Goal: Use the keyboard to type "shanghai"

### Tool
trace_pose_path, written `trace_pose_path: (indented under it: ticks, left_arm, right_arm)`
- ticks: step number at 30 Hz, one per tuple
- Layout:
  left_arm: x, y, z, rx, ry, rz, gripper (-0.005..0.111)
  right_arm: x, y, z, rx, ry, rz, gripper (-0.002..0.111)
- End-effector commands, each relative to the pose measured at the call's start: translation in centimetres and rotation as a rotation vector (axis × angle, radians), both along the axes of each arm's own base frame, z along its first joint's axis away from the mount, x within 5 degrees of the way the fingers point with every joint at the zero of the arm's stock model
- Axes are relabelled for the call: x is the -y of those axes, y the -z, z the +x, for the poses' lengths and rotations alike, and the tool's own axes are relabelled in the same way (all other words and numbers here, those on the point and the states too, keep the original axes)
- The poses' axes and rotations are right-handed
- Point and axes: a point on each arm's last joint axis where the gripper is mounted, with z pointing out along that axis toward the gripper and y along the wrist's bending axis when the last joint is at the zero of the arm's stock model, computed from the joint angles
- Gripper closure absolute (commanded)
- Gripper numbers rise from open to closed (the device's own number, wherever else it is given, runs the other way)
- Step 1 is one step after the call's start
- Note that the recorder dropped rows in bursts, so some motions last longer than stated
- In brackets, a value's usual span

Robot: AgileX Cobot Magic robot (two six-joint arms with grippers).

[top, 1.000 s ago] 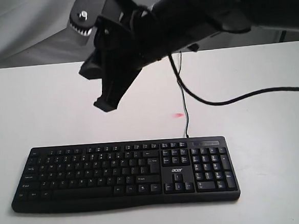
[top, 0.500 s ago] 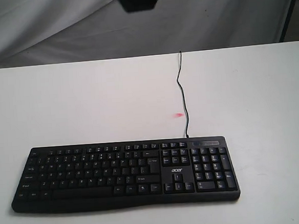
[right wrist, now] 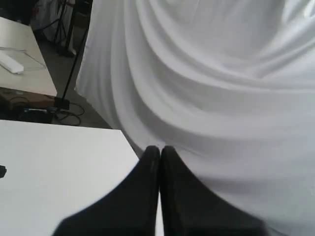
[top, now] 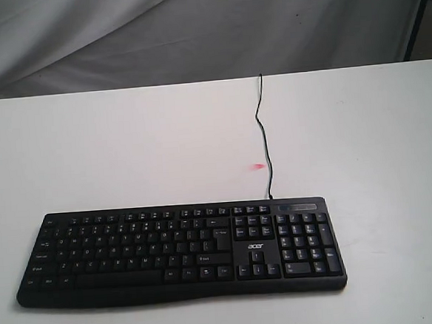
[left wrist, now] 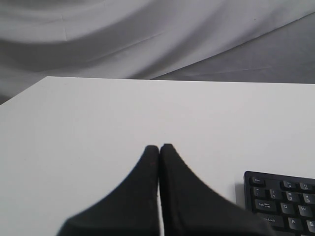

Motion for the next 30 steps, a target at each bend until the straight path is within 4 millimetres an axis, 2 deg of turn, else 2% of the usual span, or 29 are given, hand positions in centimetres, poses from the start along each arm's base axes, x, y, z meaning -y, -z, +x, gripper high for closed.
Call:
trace_pose_path:
  ticks: [1,7,12,14,19,24,30]
  left_arm:
    - [0.0,0.1,0.0,0.011,-0.002,-0.001,0.106]
    - [0.0,0.1,0.0,0.011,-0.002,-0.001,0.106]
    - [0.0,0.1,0.0,0.011,-0.002,-0.001,0.106]
    - [0.0,0.1,0.0,0.011,-0.002,-0.001,0.106]
    - [0.0,0.1,0.0,0.011,-0.002,-0.001,0.106]
    - [0.0,0.1,0.0,0.011,-0.002,-0.001,0.106]
    - [0.0,0.1,0.0,0.011,-0.002,-0.001,0.106]
  right_arm:
    - [0.7,-0.4,-1.0,0.018,0.007,0.015,0.108]
    - [1.7,-1.2,-2.4,0.069,0.015,0.043,0.108]
    - [3.5,-3.0,-3.8,0.209,0.109,0.141,0.108]
    - [4.2,-3.1,-4.1,0.19,0.15,0.162,0.108]
    - [6.9,-2.5,-4.0,0.077,0.385,0.164,0.108]
    - [9.0,-0.7,-5.1,0.114,0.532,0.153,0.108]
    - [10.8,4.4,-7.7,0.189,0.659,0.149,0.108]
